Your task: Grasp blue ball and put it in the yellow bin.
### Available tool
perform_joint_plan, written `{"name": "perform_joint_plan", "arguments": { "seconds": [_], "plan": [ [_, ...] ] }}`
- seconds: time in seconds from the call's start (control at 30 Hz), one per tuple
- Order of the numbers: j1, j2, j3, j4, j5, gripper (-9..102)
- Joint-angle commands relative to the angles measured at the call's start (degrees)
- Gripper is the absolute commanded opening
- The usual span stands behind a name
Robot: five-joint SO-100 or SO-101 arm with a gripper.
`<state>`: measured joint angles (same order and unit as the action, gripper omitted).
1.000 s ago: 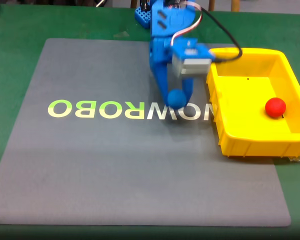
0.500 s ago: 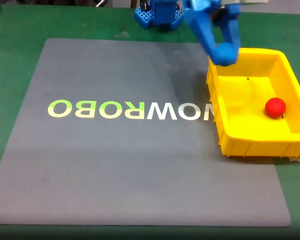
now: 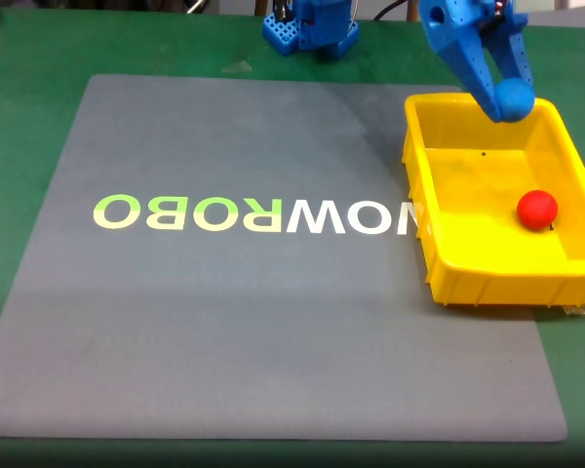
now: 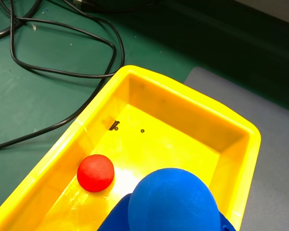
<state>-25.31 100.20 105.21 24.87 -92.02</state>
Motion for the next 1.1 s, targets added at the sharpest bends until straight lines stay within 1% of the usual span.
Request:
{"name": "perform_joint_plan", "arguments": {
  "seconds": [0.0,0.07,0.27,0.33,0.53,0.87,1.0,1.07],
  "plan": [
    [-0.4,0.9,-1.8,-0.5,0.4,0],
    [-0.2,0.9,-1.8,-0.5,0.4,1],
    [0.3,1.0,-1.8,-0.5,0.6,36],
    [0.5,1.0,-1.8,-0.5,0.5,40],
    [1.2,1.0,-1.8,-0.5,0.2,43],
    [2.4,2.4,-1.7,-0.3,0.2,43],
    [3.0,8.4,2.0,0.8,-1.2,43],
    [3.3,14.0,4.8,3.7,-1.8,40]
  ]
}}
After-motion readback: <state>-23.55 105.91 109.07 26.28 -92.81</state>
